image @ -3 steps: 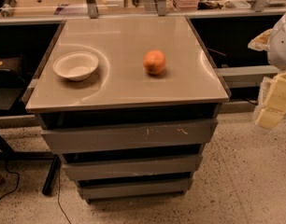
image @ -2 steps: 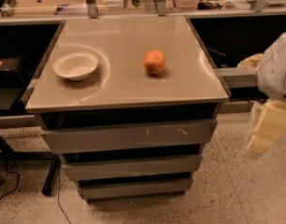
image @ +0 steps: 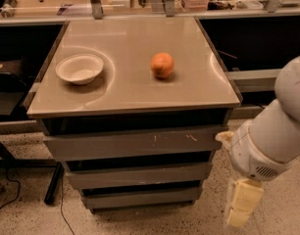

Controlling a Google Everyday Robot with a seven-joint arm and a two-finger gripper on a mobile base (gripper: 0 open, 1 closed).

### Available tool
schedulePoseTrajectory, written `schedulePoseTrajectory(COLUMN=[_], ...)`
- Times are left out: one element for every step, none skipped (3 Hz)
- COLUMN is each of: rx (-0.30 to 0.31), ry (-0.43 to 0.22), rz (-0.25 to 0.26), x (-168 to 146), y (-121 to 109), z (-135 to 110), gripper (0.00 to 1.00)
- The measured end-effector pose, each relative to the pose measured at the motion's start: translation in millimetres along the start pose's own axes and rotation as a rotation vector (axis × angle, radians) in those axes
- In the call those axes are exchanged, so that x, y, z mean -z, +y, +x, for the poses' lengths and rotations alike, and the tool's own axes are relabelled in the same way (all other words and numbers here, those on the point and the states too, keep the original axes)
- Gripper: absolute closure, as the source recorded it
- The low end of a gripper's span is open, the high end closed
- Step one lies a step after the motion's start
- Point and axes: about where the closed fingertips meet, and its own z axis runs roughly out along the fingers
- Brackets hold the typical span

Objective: Open bottom drawer

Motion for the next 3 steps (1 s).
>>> schedulePoseTrajectory(rx=[-0.002, -0.004, -0.027], ry=[-0.004, -0.002, -0.022], rz=[-0.110, -0.126, -0.194], x=[-46, -52, -71], y=[20, 24, 47], z=[3, 5, 5], gripper=[0.00, 0.00, 0.00])
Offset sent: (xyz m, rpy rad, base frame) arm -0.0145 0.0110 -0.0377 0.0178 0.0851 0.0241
